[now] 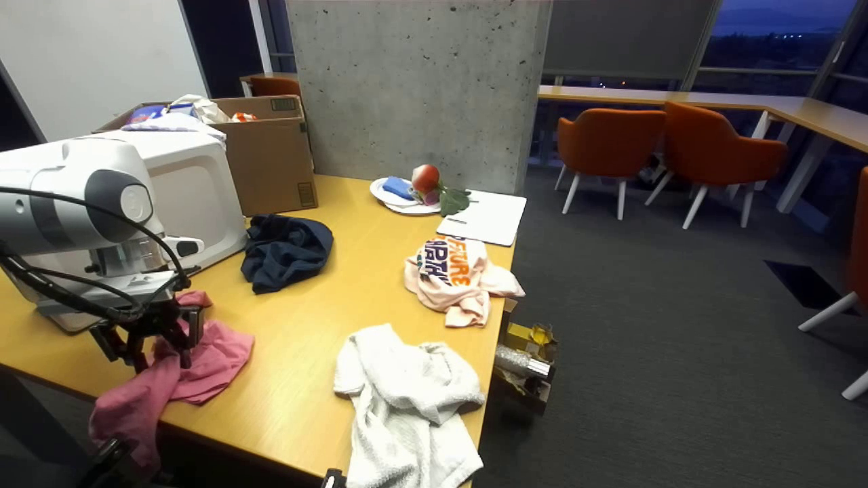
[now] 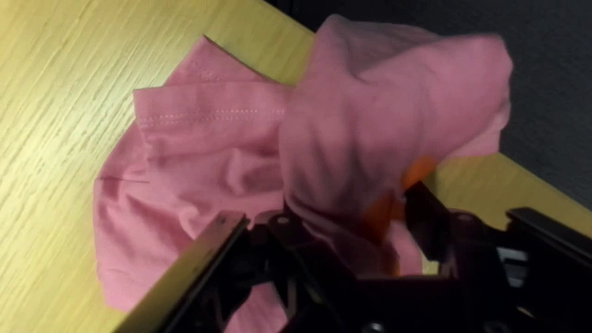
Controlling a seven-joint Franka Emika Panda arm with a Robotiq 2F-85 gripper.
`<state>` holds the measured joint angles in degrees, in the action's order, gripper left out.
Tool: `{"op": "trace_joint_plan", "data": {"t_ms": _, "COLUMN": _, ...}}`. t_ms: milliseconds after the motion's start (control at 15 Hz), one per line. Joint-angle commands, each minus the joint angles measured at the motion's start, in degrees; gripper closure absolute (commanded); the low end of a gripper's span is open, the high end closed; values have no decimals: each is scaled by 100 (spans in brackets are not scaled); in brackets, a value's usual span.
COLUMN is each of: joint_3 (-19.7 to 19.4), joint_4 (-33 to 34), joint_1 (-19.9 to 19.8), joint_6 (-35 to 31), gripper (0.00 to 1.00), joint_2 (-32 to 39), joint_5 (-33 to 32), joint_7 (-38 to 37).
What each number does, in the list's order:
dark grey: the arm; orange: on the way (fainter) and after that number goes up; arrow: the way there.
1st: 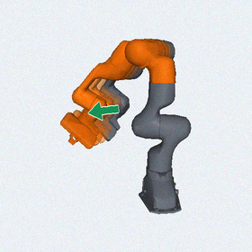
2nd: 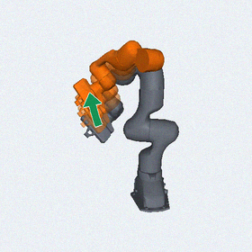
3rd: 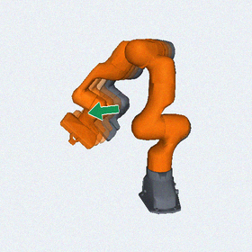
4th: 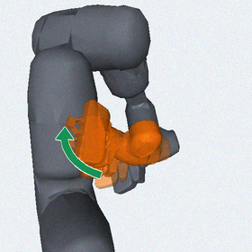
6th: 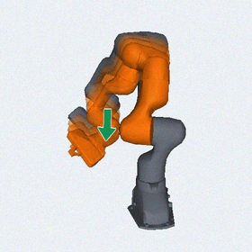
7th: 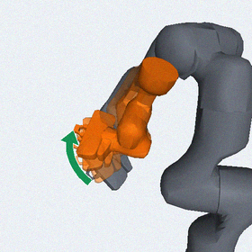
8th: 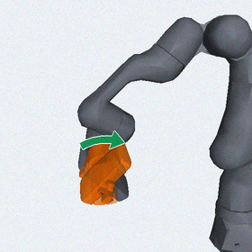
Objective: Put the pink shirt on the blue shirt, then put them on the peach shirt, then put them on the white towel and move them backwards
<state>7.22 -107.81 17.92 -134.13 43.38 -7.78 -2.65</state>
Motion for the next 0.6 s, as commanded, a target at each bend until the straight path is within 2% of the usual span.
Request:
{"op": "trace_joint_plan", "data": {"t_ms": 0, "joint_3": -69, "joint_4": 390, "joint_1": 65, "joint_6": 375, "gripper": 73, "joint_2": 160, "joint_5": -61, "joint_7": -120}}
{"op": "trace_joint_plan", "data": {"t_ms": 200, "joint_3": -111, "joint_4": 604, "joint_1": -28, "joint_6": 611, "gripper": 95, "joint_2": 146, "joint_5": -34, "joint_7": -88}}
{"op": "trace_joint_plan", "data": {"t_ms": 267, "joint_3": -161, "joint_4": 661, "joint_1": -78, "joint_6": 682, "gripper": 99, "joint_2": 91, "joint_5": -35, "joint_7": -78}}
{"op": "trace_joint_plan", "data": {"t_ms": 533, "joint_3": -437, "joint_4": 1189, "joint_1": -283, "joint_6": 1010, "gripper": 98, "joint_2": 96, "joint_5": -97, "joint_7": -34}}
